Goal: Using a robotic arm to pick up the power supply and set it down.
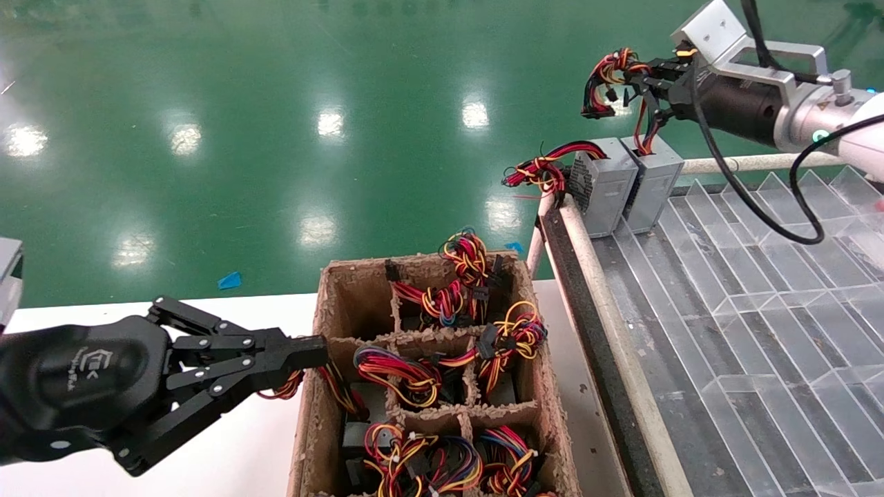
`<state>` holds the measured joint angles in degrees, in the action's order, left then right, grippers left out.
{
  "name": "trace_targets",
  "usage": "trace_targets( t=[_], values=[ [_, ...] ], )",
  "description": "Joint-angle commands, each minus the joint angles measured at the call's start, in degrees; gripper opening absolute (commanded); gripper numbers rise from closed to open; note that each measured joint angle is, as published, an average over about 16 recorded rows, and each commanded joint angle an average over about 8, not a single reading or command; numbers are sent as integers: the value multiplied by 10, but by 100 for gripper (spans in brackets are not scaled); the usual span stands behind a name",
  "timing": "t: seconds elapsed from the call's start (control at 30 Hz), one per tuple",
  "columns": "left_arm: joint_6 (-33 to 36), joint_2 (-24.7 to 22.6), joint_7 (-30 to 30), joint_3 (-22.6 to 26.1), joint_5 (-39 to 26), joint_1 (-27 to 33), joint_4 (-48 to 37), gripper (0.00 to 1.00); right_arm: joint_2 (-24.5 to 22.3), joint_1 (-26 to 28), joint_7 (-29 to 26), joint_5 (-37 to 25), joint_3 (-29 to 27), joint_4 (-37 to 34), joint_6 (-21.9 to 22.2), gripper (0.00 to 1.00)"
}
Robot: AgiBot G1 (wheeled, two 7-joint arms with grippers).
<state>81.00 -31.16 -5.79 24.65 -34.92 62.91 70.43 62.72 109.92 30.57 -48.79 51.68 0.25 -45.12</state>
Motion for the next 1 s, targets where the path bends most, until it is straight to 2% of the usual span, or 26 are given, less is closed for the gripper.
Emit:
trace_targets(
  t=[0.03,0.57,0.8,0.83,1.0],
  values=[
    [0,0,0,0,0,0,0,0,-1,2,1,1,0,1,-1,100],
    [0,0,0,0,0,0,0,0,-21,20,23,2,-3,16,-39,100],
    [0,0,0,0,0,0,0,0,-43,-18,-6,8,-30,72,-72,100],
    [0,0,0,0,0,0,0,5,-47,-26,-13,9,-36,84,-78,100],
    [0,0,0,0,0,0,0,66,-68,-68,-50,15,-65,144,-108,100]
  ],
)
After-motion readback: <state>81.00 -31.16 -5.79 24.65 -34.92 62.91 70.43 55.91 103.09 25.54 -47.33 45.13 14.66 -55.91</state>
